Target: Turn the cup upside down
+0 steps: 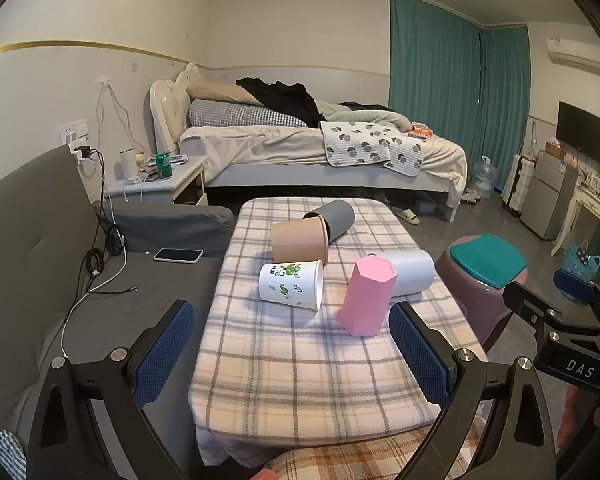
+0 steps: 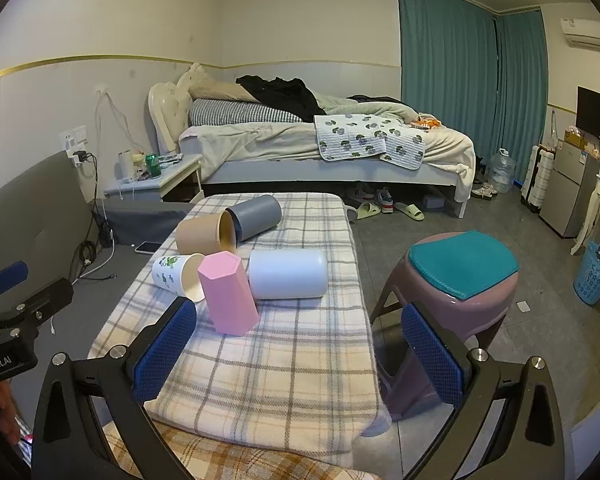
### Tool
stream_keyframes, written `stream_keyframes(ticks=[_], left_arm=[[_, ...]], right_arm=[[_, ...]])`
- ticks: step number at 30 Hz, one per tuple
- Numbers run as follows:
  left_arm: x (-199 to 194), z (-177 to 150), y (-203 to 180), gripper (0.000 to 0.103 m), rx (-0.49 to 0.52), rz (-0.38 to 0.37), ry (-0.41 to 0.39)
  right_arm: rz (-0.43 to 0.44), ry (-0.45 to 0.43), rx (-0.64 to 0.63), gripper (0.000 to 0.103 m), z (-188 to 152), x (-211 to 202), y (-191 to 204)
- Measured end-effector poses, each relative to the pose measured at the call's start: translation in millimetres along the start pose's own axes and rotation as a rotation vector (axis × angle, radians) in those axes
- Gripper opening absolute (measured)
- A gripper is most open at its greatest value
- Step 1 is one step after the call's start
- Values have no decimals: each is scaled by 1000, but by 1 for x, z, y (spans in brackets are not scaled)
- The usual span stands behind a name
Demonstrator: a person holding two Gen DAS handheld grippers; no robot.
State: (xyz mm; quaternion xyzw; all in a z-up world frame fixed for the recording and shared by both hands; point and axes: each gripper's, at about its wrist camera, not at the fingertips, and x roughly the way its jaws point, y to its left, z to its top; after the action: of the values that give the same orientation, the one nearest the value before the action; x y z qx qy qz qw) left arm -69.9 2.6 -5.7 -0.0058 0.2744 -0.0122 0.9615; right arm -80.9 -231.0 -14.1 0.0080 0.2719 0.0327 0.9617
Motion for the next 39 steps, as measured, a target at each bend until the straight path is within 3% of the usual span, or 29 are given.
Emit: stream_keyframes(ticks=[39], left_arm=[[1, -4, 1, 101, -7, 3, 3]], right_arm=[[-5, 15, -24, 103, -9, 3, 2]])
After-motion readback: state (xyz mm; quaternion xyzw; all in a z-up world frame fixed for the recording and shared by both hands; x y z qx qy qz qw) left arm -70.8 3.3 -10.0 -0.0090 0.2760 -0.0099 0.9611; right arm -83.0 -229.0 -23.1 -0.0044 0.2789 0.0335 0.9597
